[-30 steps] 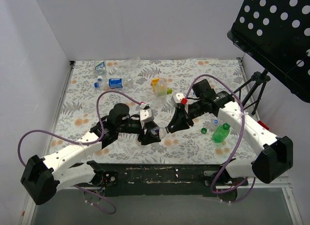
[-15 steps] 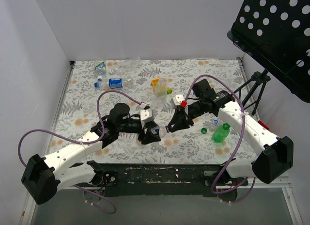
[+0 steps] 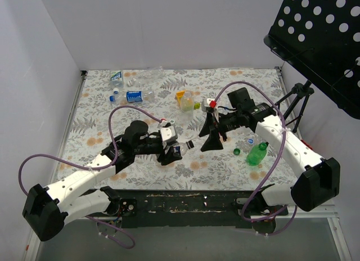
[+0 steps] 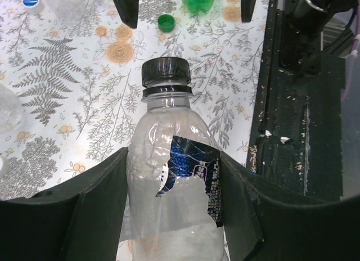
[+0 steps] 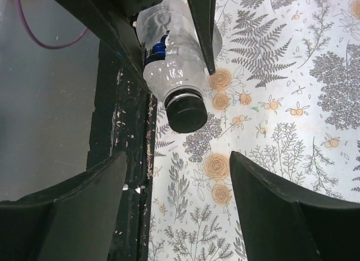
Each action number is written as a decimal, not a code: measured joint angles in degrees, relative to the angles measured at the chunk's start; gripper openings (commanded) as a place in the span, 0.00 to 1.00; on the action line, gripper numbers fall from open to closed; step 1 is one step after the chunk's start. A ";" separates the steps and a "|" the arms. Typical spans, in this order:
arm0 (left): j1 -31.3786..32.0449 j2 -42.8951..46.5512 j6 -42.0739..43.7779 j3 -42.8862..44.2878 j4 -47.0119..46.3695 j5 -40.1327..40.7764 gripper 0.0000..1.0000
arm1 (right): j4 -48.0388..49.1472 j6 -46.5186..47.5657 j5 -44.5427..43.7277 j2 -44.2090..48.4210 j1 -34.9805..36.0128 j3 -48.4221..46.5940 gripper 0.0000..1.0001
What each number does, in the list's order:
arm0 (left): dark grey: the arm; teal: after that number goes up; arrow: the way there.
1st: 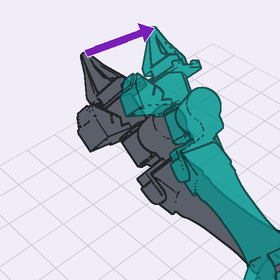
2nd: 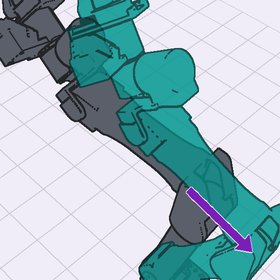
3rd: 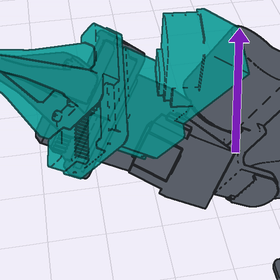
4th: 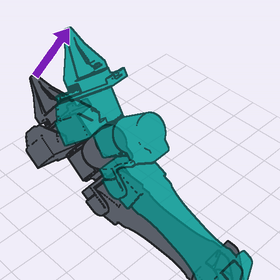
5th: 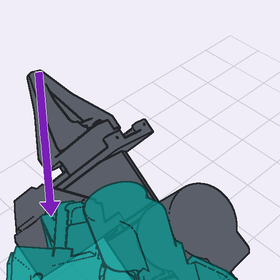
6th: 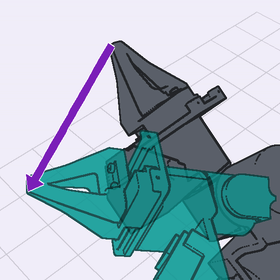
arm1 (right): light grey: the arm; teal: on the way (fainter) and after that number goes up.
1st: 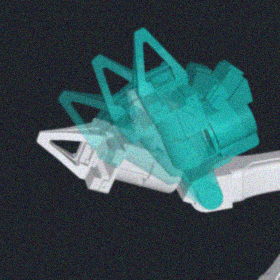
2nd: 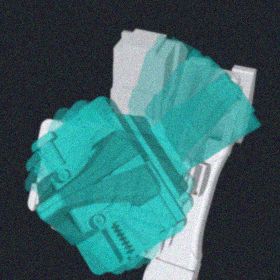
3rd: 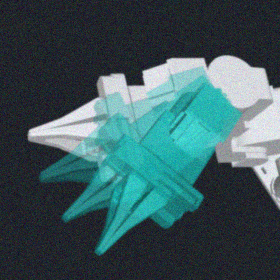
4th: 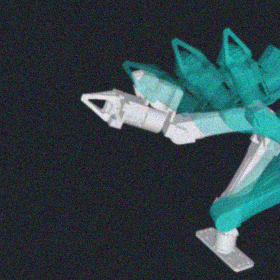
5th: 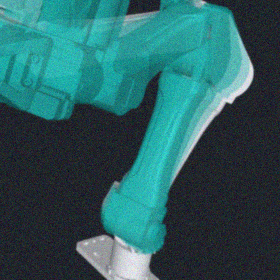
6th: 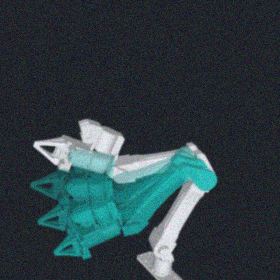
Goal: Unscrew the bottle caps
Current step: Unscrew the bottle cap from the plastic bottle, then move the bottle cap to the center of the board.
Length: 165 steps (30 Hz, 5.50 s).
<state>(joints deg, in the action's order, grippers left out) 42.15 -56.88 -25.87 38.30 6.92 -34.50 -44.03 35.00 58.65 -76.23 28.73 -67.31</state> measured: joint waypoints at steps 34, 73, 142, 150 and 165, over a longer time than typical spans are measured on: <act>10.36 -5.09 8.35 3.87 1.18 17.46 0.00 | 36.00 -57.48 5.14 0.37 -5.86 19.02 0.68; 1.75 -2.75 6.12 1.86 2.29 -9.75 0.00 | -9.01 22.91 1.11 -0.55 6.38 -1.95 0.01; 1.84 18.64 3.58 -11.89 -5.64 25.46 0.00 | 13.75 8.11 -45.44 -14.67 1.14 10.64 0.66; 1.84 19.61 3.74 -12.87 -5.66 27.06 0.00 | 15.65 8.61 -49.37 -18.10 1.18 10.62 0.50; 1.84 19.61 4.02 -12.90 -5.66 27.71 0.00 | 15.17 8.48 -47.74 -21.99 1.18 7.39 0.27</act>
<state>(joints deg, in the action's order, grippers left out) 43.99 -37.28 -21.85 25.41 1.26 -6.79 -28.86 43.48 10.92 -98.21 29.91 -59.92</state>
